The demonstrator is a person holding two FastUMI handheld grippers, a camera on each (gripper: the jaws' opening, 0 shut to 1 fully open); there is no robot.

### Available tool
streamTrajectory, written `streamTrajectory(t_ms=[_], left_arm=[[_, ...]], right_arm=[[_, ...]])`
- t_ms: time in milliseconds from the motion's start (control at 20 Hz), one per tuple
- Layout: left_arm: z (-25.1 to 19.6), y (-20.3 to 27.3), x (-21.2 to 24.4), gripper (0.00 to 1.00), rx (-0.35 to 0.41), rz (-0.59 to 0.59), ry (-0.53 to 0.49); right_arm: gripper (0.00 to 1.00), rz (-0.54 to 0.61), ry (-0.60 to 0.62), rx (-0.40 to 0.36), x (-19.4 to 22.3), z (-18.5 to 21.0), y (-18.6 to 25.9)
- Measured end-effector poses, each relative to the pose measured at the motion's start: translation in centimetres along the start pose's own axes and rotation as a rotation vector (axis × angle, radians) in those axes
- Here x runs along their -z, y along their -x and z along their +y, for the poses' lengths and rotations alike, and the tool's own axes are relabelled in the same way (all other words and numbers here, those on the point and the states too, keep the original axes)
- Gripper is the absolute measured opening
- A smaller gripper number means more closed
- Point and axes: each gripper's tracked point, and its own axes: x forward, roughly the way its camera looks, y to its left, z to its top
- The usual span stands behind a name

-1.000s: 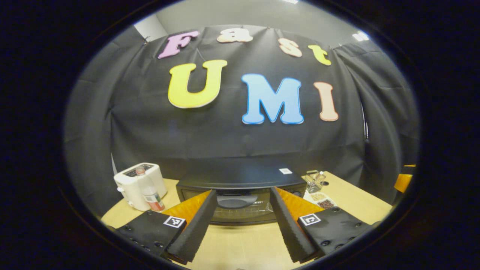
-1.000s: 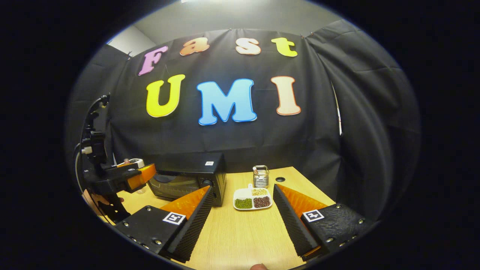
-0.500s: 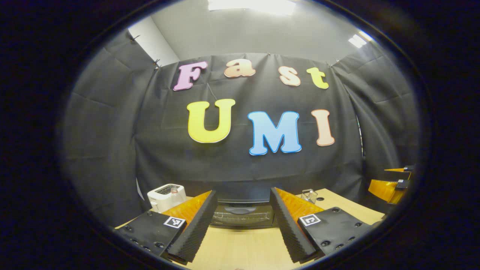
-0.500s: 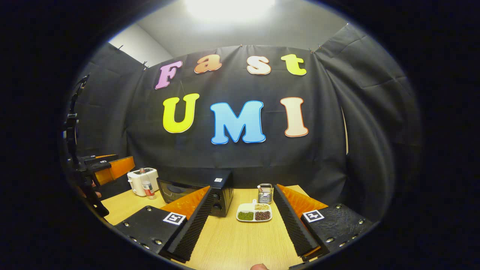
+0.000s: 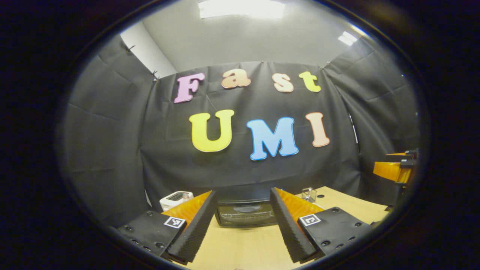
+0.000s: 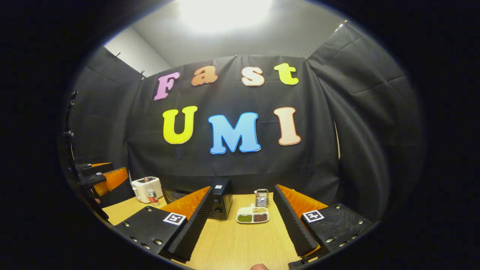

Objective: Open the electric oven with the left hand, put the food in, and close the electric oven.

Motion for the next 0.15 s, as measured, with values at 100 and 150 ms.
streamTrajectory(t_ms=[100, 150], left_arm=[[0.19, 0.56, 0.57, 0.99, 0.009, 0.013, 0.004], [0.51, 0.85, 0.61, 0.99, 0.013, 0.013, 0.004]], right_arm=[[0.98, 0.002, 0.009, -0.003, -0.12, 0.60, 0.37], [0.98, 0.000, 0.010, -0.005, -0.38, 0.95, 0.79]])
